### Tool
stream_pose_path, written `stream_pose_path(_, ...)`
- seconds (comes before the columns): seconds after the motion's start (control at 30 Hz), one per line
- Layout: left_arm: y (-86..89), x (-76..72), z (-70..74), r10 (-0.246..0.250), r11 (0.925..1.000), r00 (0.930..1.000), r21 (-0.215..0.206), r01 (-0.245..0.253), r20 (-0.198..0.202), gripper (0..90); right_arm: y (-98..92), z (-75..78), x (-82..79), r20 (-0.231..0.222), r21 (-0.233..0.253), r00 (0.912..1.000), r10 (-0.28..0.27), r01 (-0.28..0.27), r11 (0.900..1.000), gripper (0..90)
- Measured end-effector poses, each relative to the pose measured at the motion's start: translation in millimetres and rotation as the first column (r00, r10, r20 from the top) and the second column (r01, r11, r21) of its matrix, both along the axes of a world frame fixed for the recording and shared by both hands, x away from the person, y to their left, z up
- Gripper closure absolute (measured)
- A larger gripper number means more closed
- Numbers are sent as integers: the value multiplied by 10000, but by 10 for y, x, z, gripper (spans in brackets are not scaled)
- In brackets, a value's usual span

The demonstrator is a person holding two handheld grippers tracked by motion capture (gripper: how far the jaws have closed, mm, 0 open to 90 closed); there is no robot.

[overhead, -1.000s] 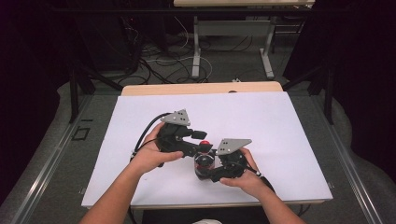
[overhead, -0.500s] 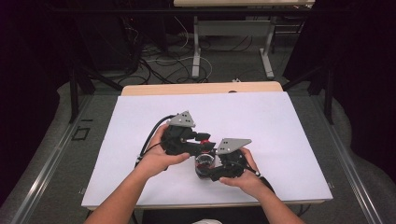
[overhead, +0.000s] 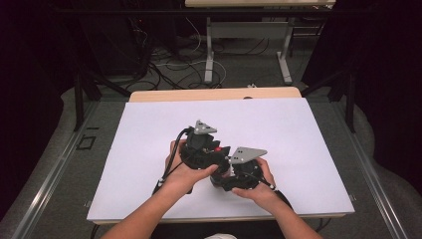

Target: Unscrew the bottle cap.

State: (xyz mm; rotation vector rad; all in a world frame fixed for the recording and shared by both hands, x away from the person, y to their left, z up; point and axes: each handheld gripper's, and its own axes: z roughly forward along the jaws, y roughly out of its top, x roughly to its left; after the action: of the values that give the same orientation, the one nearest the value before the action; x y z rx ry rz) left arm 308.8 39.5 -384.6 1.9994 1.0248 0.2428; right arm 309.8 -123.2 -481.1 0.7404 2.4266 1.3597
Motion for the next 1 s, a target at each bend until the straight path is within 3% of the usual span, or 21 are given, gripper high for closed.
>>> stream_pose_path(0.07, 39, 50, -10, -550, 9983, 9984, -178, 551, 95, 608, -10, -2, 7, -24, 110, 10000, -12, 13, 9999, 298)
stream_pose_path(0.13, 66, 73, -5, -862, 9953, 9962, -421, 868, 148, 541, -14, 6, 8, -175, 112, 9998, 41, -39, 9999, 298)
stream_pose_path(0.23, 131, 92, 29, -1315, 9907, 9900, -279, 1330, 508, 490, -12, 1, 12, -113, 80, 9998, 161, -160, 9998, 298)
stream_pose_path(0.33, 198, 108, 57, -1782, 9812, 9820, -644, 1822, 632, 440, -18, -6, 25, -162, 221, 9996, 233, -229, 9995, 298)
stream_pose_path(0.43, 277, 131, 79, -2448, 9649, 9661, -769, 2510, 822, 411, -21, 0, 21, -182, 353, 9995, 266, -259, 9990, 298)
stream_pose_path(0.63, 359, 117, 94, -3573, 9326, 9263, -80, 3608, 1196, 399, -38, 23, 20, -287, 409, 9980, 560, -548, 9977, 298)
stream_pose_path(0.73, 371, 143, 64, -4283, 9010, 8923, -73, 4337, 1429, 422, -27, 21, 14, -219, 406, 9975, 674, -664, 9970, 297)
stream_pose_path(0.77, 380, 155, 59, -4447, 8927, 8844, -94, 4505, 1419, 427, -18, 22, 7, -249, 449, 9973, 691, -679, 9967, 297)
stream_pose_path(0.8, 387, 170, 48, -4532, 8878, 8803, -183, 4599, 1403, 430, -11, 22, 4, -265, 422, 9972, 704, -692, 9967, 297)
stream_pose_path(0.83, 393, 182, 42, -4520, 8884, 8813, -200, 4587, 1381, 433, -8, 21, 0, -219, 367, 9964, 814, -805, 9961, 297)
stream_pose_path(0.9, 410, 214, 25, -4623, 8820, 8771, -342, 4699, 1304, 438, 0, 24, -6, -253, 344, 9961, 841, -832, 9959, 297)
stream_pose_path(1.0, 430, 243, -8, -4636, 8817, 8773, -338, 4707, 1239, 445, 3, 22, -9, -204, 371, 9964, 820, -813, 9960, 297)
